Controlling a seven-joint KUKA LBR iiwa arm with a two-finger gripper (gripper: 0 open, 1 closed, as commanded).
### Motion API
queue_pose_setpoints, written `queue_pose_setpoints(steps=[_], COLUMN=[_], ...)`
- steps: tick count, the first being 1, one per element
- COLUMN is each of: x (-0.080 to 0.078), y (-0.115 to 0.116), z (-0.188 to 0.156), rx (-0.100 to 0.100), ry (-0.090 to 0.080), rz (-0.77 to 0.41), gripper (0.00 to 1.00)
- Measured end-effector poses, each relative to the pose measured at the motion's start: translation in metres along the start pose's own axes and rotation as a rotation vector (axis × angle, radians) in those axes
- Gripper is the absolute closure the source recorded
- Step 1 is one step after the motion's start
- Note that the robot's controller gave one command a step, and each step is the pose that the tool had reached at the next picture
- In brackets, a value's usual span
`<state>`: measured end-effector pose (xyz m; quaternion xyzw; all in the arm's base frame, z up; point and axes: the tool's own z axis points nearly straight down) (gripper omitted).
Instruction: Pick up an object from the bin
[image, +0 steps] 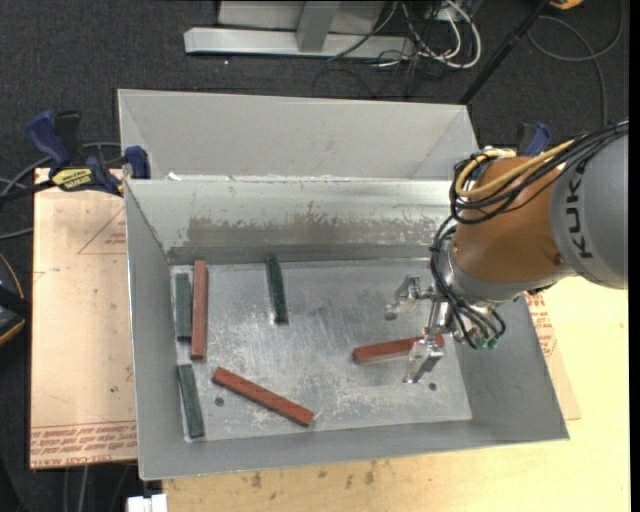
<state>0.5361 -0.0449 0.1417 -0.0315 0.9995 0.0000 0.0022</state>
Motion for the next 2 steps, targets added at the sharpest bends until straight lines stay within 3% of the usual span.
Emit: queue_pose_setpoints(steps=[1,2], x=[0.006,0.006], y=[0.005,0.008], z=[0.049,0.064], rx=[-0.001,0.000], ry=[0.000,-0.014], rz=[0.076,-0.050], gripper=[0.00,1.00])
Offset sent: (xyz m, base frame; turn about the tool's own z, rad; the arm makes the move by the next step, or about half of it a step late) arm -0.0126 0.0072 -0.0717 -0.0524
